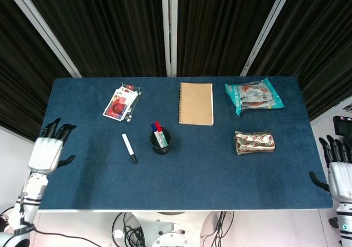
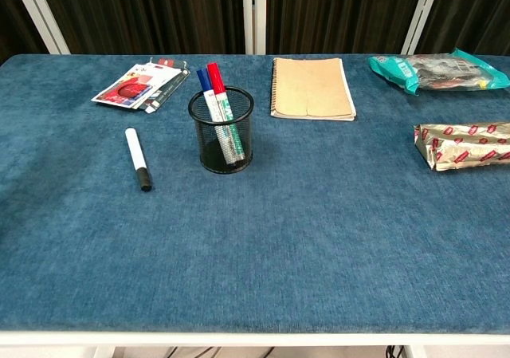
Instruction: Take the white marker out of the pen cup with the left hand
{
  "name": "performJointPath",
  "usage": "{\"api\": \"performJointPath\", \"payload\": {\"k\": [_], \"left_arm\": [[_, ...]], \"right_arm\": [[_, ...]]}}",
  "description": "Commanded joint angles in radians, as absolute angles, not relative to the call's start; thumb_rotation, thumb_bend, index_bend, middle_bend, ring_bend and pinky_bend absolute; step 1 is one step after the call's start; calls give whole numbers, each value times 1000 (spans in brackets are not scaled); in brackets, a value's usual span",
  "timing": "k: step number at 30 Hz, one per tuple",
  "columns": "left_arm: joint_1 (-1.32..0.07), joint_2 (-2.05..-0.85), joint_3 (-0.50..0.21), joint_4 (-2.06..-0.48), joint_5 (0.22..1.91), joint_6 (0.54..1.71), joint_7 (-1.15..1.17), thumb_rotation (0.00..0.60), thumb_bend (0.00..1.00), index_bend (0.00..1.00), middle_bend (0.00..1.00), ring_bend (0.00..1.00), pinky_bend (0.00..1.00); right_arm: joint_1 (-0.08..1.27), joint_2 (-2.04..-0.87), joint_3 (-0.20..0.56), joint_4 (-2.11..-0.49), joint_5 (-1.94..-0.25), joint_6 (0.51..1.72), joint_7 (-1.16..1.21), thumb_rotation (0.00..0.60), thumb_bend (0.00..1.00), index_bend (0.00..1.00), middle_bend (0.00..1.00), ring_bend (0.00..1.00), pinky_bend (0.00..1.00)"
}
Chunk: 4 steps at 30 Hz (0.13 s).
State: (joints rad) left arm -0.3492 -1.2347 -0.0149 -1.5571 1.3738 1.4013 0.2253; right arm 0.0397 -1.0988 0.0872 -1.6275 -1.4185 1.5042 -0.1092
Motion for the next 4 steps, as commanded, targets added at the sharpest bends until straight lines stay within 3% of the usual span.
{"api": "performJointPath", "payload": {"k": [1,4], "left_arm": [[-259,-1224,32,-1555,1306,1428,255,600,148,152,114,0,98],[-229,-1220,40,-1545,1300,1428,219,600,149,130,91,0,86]], "right_arm": [[38,-1130,85,-1588,-1438,1517,-88,600,171,0,0,0,0],[43,-1143,79,-1575,-1445,1505,-90,600,172,0,0,0,0]]}}
